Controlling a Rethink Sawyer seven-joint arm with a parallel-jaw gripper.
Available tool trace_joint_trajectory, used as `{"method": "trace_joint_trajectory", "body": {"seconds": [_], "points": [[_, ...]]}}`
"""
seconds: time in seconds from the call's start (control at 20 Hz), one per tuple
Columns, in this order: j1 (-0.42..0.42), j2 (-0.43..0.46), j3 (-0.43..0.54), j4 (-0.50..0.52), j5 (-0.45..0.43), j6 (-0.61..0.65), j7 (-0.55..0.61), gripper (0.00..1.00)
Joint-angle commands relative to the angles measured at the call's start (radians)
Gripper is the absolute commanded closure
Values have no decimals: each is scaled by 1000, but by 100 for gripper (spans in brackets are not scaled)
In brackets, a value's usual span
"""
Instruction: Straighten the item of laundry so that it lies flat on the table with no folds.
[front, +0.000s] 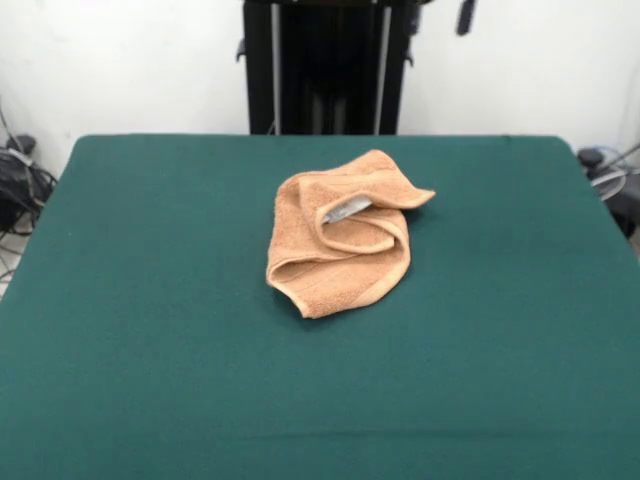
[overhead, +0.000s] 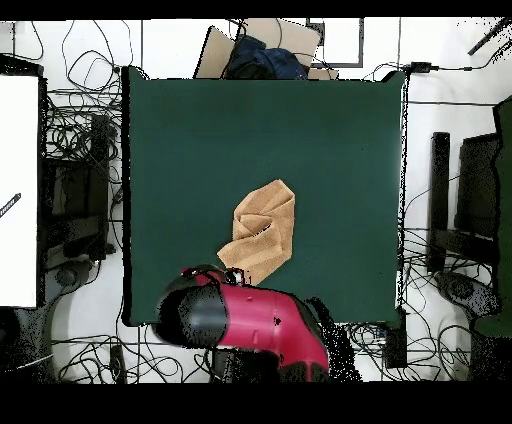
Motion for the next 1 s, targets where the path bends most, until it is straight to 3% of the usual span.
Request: {"method": "trace_joint_trajectory", "body": {"seconds": [0.05,1.0], "points": [[-89,85,118,-23,-47,-31,-48,0],[-117,201,168,-47,-85,-104,8,0]]}}
